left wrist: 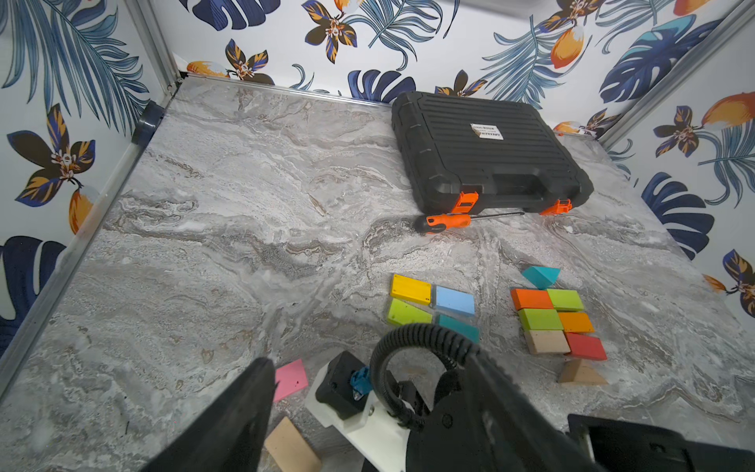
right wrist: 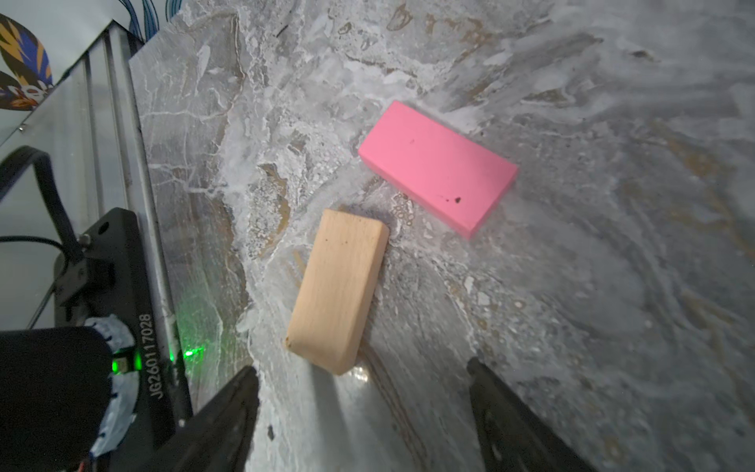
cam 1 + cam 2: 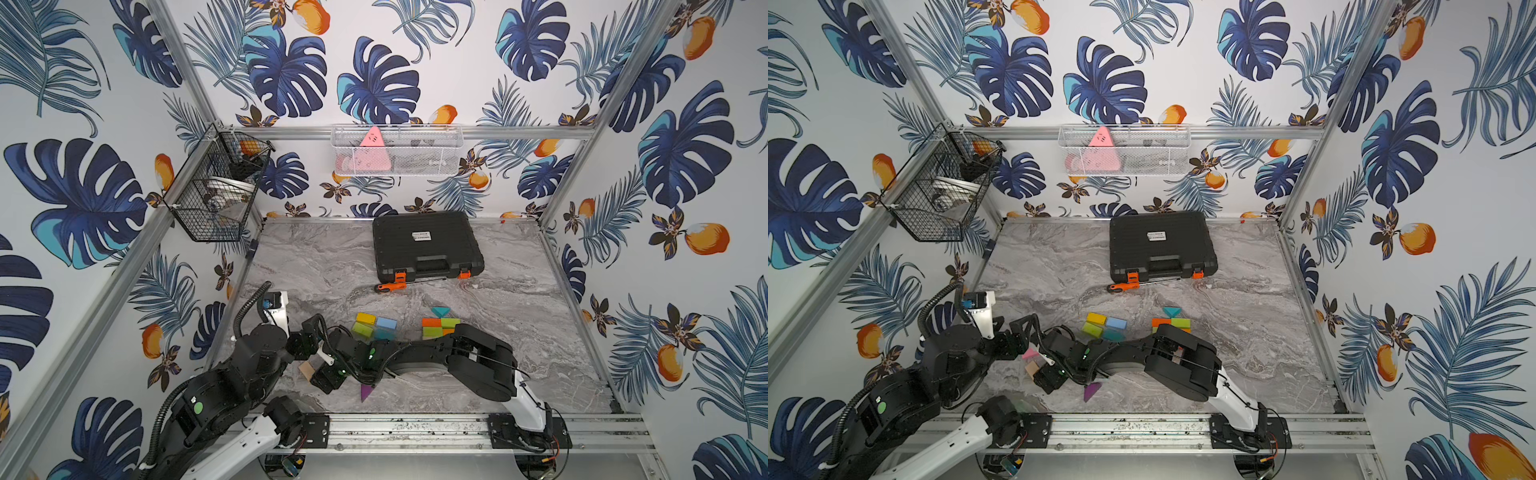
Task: Assemble a piece of candy with building blocks
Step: Move the building block to the center of the board.
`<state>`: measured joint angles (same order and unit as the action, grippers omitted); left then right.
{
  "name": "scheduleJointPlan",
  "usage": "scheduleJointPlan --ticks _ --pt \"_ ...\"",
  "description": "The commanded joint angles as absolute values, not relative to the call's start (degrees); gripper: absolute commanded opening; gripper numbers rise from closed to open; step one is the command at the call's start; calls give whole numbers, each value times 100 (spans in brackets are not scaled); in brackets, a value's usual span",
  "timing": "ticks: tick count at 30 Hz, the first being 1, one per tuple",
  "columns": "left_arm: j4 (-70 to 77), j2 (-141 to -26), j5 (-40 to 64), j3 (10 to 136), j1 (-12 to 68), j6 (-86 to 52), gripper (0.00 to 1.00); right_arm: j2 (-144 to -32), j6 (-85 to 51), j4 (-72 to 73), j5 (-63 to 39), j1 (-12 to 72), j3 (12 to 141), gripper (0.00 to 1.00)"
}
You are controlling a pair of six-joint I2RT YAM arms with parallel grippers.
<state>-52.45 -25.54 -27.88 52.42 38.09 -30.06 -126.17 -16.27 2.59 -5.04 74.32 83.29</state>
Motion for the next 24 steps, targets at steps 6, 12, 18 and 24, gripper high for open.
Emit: scheduleJointPlan --ticks 6,12,18,24 --pt "-5194 -2547 -2885 5238 3805 -3054 79 -13323 -1597 -213 -93 7712 8925 83" --pt "-5203 -2376 -2944 5212 3802 -3095 79 -13612 -1512 -420 308 7804 9112 76" --pt "-5234 -2408 -2972 5229 3803 -3103 79 -13520 -1256 -565 868 7838 8906 61" --pt "-5229 -2474 -2983 5225 3798 -3103 79 -13192 -921 -428 1232 7783 8526 40"
